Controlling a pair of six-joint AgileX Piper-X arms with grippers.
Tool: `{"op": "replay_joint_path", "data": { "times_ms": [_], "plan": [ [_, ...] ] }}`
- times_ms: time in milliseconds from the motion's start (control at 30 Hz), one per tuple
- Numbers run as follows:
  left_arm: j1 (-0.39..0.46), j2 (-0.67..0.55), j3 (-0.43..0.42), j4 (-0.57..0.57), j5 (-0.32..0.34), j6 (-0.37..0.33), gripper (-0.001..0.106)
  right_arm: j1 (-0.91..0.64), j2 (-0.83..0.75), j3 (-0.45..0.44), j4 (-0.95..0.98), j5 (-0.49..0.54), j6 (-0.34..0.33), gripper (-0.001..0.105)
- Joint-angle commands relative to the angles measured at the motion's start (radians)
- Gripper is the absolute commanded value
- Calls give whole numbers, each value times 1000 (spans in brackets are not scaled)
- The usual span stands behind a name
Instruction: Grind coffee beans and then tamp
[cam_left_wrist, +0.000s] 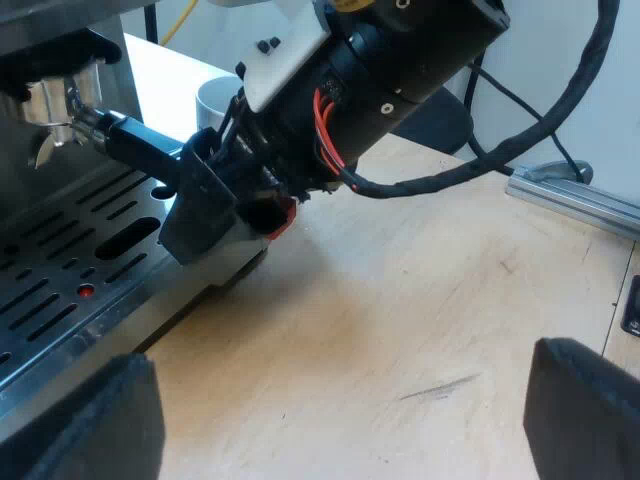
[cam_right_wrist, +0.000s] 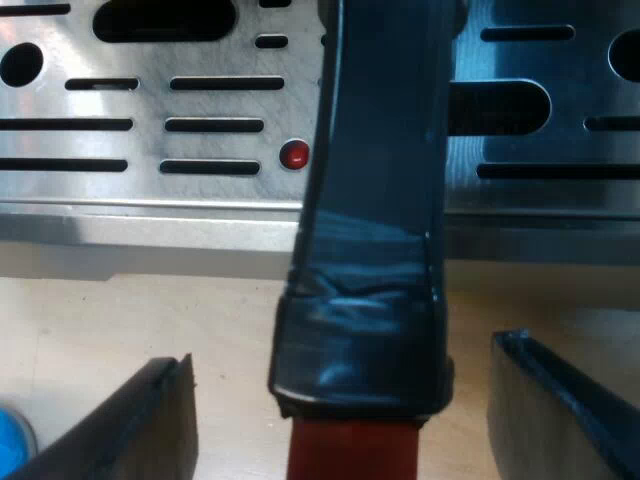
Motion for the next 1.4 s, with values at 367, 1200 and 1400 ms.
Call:
{"op": "replay_joint_path", "data": {
  "times_ms": [367,1200,1400],
  "plan": [
    [-5,-7,0,-3,-7,-7,79,-4,0,-10,12,0,-19,34],
    [-5,-7,0,-3,-7,-7,79,-4,0,-10,33,0,-19,0],
    [-5,-7,0,-3,-7,-7,79,-4,0,-10,33,30,-19,0]
  ]
}}
